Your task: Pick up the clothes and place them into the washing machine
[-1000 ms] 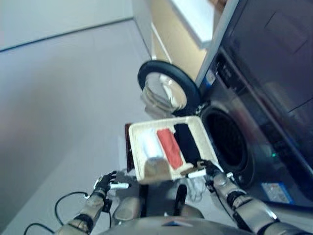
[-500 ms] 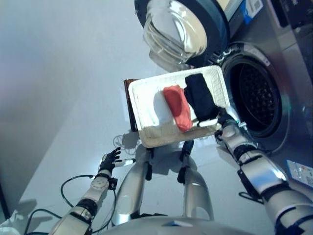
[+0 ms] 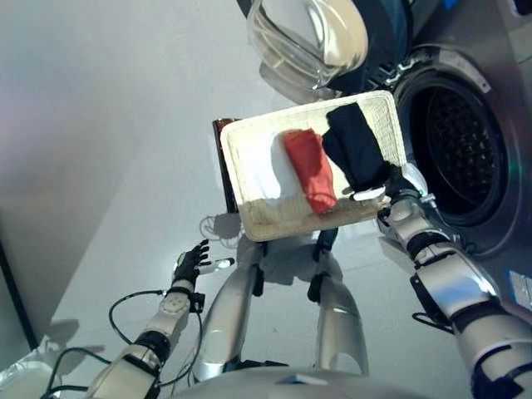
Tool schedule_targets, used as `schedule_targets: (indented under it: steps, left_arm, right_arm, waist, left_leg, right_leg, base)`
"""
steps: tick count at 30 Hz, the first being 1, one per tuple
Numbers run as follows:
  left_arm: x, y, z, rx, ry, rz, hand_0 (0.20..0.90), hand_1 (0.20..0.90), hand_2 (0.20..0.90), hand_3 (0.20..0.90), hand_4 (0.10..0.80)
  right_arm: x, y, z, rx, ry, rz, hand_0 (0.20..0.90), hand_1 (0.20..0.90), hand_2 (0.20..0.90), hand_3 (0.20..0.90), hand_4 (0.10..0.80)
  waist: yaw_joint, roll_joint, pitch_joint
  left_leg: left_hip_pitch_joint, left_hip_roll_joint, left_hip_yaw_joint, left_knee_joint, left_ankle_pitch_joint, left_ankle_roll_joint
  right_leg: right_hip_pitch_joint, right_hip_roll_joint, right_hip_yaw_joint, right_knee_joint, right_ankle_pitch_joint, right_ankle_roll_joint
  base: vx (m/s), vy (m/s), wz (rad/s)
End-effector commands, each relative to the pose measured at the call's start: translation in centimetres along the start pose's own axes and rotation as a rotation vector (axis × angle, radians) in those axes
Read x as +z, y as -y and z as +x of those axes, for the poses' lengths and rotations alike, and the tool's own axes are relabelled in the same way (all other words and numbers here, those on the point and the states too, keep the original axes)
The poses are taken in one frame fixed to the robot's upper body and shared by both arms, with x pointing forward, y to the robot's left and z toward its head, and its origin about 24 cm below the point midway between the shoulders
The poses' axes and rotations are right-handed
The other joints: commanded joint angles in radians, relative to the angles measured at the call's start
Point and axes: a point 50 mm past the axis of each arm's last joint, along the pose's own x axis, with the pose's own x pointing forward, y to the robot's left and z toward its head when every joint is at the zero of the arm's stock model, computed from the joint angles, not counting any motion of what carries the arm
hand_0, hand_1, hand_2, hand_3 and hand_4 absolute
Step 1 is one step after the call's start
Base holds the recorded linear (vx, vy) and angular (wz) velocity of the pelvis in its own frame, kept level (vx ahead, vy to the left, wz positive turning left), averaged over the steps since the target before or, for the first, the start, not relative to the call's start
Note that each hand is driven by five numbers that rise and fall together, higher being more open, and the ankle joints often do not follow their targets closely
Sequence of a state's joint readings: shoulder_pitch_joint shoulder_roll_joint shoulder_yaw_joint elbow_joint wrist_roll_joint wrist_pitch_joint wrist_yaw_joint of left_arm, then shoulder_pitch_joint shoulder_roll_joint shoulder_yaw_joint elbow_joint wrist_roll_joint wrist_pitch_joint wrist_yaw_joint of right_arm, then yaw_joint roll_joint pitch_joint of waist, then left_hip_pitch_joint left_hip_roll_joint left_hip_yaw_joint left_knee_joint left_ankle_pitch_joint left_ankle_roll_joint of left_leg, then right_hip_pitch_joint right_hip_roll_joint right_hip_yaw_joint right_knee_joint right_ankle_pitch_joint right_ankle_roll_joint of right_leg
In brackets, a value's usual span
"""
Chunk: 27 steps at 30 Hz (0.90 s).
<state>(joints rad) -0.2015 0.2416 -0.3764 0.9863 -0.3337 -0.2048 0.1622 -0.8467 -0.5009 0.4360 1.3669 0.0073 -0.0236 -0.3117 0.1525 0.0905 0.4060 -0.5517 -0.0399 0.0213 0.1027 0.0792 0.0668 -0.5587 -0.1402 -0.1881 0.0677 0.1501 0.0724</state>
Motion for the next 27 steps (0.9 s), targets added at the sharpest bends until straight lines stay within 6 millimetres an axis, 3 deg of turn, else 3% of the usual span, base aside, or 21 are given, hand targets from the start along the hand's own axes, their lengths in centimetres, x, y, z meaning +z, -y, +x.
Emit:
schedule_targets:
  steps: [1, 4, 5, 9, 16, 27]
  left_arm:
    - [-0.4, -0.2, -0.4, 0.031, 0.020, 0.004, 0.900, 0.900, 0.900, 0.900, 0.800]
    - [-0.7, -0.7, -0.4, 0.059, 0.006, 0.001, 0.900, 0.900, 0.900, 0.900, 0.800]
    - [-0.9, -1.0, -0.4, 0.081, -0.003, -0.012, 0.900, 0.900, 0.900, 0.900, 0.800]
    - [-1.2, -1.3, -0.6, 0.114, -0.011, -0.039, 0.900, 0.900, 0.900, 0.900, 0.800]
    - [-1.6, -1.8, -0.9, 0.141, -0.014, -0.062, 0.900, 0.900, 0.900, 0.900, 0.800]
    - [-2.6, -2.5, -1.4, 0.160, -0.039, -0.066, 0.900, 0.900, 0.900, 0.900, 0.800]
  right_arm:
    - [2.6, 1.5, 0.3, -0.083, 0.128, 0.118, 0.900, 0.900, 0.900, 0.900, 0.800]
    - [3.8, -0.1, -0.3, -0.047, 0.177, 0.185, 0.900, 0.900, 0.900, 0.900, 0.800]
    - [4.8, -1.5, -1.1, -0.008, 0.245, 0.218, 0.900, 0.900, 0.900, 0.900, 0.800]
    - [6.2, -2.3, -2.6, 0.016, 0.367, 0.274, 0.900, 0.900, 0.900, 0.900, 0.800]
    - [6.5, -2.0, -4.1, 0.010, 0.458, 0.322, 0.900, 0.900, 0.900, 0.900, 0.800]
    - [6.5, -0.3, -4.4, -0.036, 0.507, 0.339, 0.900, 0.900, 0.900, 0.900, 0.800]
  waist:
    - [0.006, 0.005, -0.031]
    - [-0.005, -0.014, -0.042]
    - [-0.023, -0.034, -0.048]
    - [-0.051, -0.070, -0.052]
    - [-0.067, -0.095, -0.052]
    - [-0.072, -0.109, -0.053]
  left_leg:
    - [-0.007, -0.038, -0.057, 0.049, -0.013, -0.085]
    - [0.008, -0.036, -0.054, 0.043, -0.017, -0.084]
    - [0.020, -0.031, -0.051, 0.037, -0.019, -0.086]
    - [0.048, -0.020, -0.046, 0.016, -0.018, -0.090]
    - [0.075, -0.011, -0.038, -0.019, -0.001, -0.093]
    - [0.093, -0.008, -0.037, -0.032, 0.004, -0.092]
  right_leg:
    - [0.063, 0.007, -0.023, 0.117, -0.109, 0.028]
    - [0.080, 0.010, -0.022, 0.108, -0.106, 0.028]
    - [0.092, 0.012, -0.016, 0.095, -0.099, 0.028]
    - [0.122, 0.020, -0.009, 0.059, -0.077, 0.032]
    - [0.147, 0.028, -0.001, 0.023, -0.053, 0.036]
    - [0.165, 0.035, 0.004, 0.008, -0.045, 0.036]
  base:
    - [0.080, -0.004, 0.09]
    - [0.050, 0.004, 0.07]
    - [0.000, 0.000, 0.00]
    - [0.006, -0.002, -0.05]
    - [-0.007, -0.008, -0.15]
    - [-0.002, -0.007, -0.02]
